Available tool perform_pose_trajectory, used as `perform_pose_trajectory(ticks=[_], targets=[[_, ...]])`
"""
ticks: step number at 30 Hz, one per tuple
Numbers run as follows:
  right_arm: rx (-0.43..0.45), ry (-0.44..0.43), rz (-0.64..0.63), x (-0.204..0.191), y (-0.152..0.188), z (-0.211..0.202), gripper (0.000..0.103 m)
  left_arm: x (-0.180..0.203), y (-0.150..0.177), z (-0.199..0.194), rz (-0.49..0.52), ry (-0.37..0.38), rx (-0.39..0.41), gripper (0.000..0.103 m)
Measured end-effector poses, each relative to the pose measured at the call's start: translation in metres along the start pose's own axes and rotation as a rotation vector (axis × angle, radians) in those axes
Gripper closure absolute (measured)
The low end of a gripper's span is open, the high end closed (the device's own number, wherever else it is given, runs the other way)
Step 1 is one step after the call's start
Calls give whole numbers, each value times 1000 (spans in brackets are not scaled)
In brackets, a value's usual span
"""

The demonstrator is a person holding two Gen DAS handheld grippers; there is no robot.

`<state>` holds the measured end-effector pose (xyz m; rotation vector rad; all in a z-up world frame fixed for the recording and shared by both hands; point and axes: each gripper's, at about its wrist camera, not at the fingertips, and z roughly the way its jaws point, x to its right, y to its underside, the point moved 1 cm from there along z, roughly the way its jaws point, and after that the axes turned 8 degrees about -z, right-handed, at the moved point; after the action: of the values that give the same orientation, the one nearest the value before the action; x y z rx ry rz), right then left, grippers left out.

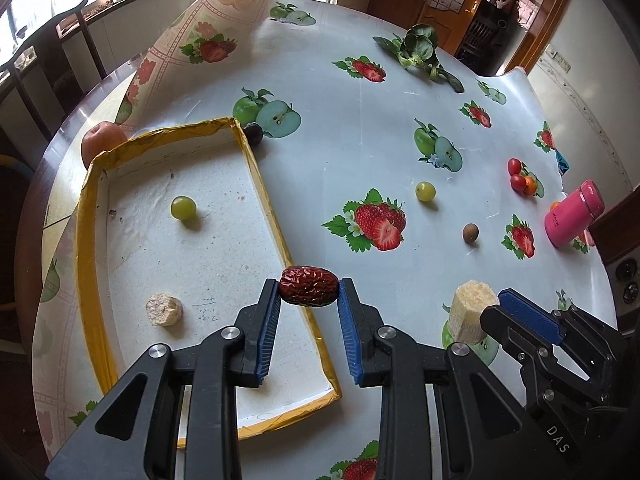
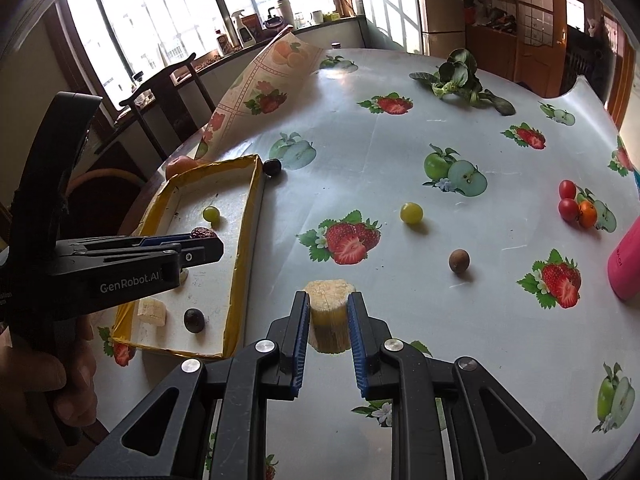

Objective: Organize fruits
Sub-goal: 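Carry the red date over the tray with left tool while right tool carries banana chunk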

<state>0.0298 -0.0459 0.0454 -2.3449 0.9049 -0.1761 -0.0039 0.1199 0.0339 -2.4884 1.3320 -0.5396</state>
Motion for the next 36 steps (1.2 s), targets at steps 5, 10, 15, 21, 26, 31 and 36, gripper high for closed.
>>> perform_pose_trajectory(ticks=[5,10,15,21,26,31,36], targets=[[6,-21,-28,-17,-8,1,84,-18,2,-6,-27,-11,10,76],[13,-45,-62,-37,-18,4,84,-34,2,-9,-54,-22,14,76],[13,-74,-96,-57,-29,12,84,-52,1,-11,-83,-36,20,76],[14,-108,-121,-79,-41,22,84,-73,0,-11,-117,-53,22,76],[12,-125,-137,-90,-48,30,84,-89,-2,-11,-139,-61,22,76],[6,-139,-146,-98,-53,37,84,-100,-3,-10,-157,-68,19,76],[2,-147,-153,-104,-58,42,84,-106,-4,-8,-169,-72,14,76]])
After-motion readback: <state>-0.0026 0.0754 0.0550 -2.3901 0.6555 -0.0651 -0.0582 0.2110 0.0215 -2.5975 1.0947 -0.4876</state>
